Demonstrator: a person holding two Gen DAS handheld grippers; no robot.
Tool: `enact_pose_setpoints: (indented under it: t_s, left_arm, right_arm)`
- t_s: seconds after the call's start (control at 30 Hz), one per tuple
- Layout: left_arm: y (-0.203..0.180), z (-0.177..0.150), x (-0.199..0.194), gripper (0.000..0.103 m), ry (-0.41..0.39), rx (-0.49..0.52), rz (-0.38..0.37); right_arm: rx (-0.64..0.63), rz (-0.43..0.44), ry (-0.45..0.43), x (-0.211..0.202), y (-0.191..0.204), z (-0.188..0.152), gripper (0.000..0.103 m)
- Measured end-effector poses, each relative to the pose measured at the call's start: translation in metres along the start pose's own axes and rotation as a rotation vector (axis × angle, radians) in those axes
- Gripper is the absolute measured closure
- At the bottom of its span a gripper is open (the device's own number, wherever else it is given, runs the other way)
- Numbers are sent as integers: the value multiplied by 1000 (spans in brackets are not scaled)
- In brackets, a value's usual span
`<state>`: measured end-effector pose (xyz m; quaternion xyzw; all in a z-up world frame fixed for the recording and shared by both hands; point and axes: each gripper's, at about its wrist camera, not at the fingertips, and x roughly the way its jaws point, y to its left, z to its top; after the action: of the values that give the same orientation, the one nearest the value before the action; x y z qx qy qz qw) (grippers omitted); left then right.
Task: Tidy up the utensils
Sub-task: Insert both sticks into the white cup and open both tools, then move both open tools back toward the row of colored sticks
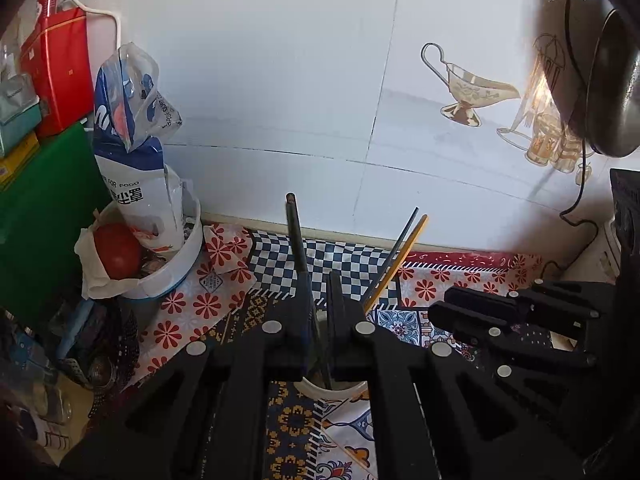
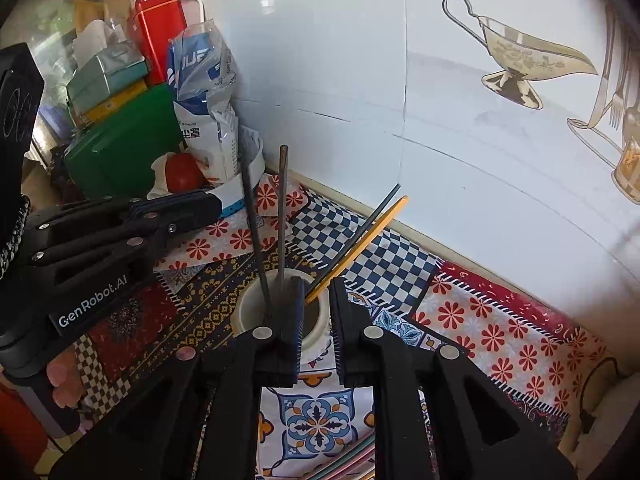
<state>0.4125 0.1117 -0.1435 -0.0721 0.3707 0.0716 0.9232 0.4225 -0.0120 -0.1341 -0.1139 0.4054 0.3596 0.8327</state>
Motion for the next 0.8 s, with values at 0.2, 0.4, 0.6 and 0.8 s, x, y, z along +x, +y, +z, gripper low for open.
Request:
enact_pose_setpoints:
  t_s: [0.2, 0.4, 0.6, 0.8]
  left_arm:
    - [-11, -4, -23, 83, -27, 39, 1]
    - [-30, -17, -37, 61, -13, 86, -40]
    - [-51, -44, -26, 55, 62, 138, -64]
    - [-69, -76, 1, 55, 169, 157, -91]
  right_arm:
    - [-24, -65, -66, -26, -1, -7, 71]
    - [-17, -105, -88, -46, -9, -23, 67]
    - [64, -121, -65, -51, -23, -49, 67]
    - [132, -151, 48, -33, -44, -93, 67]
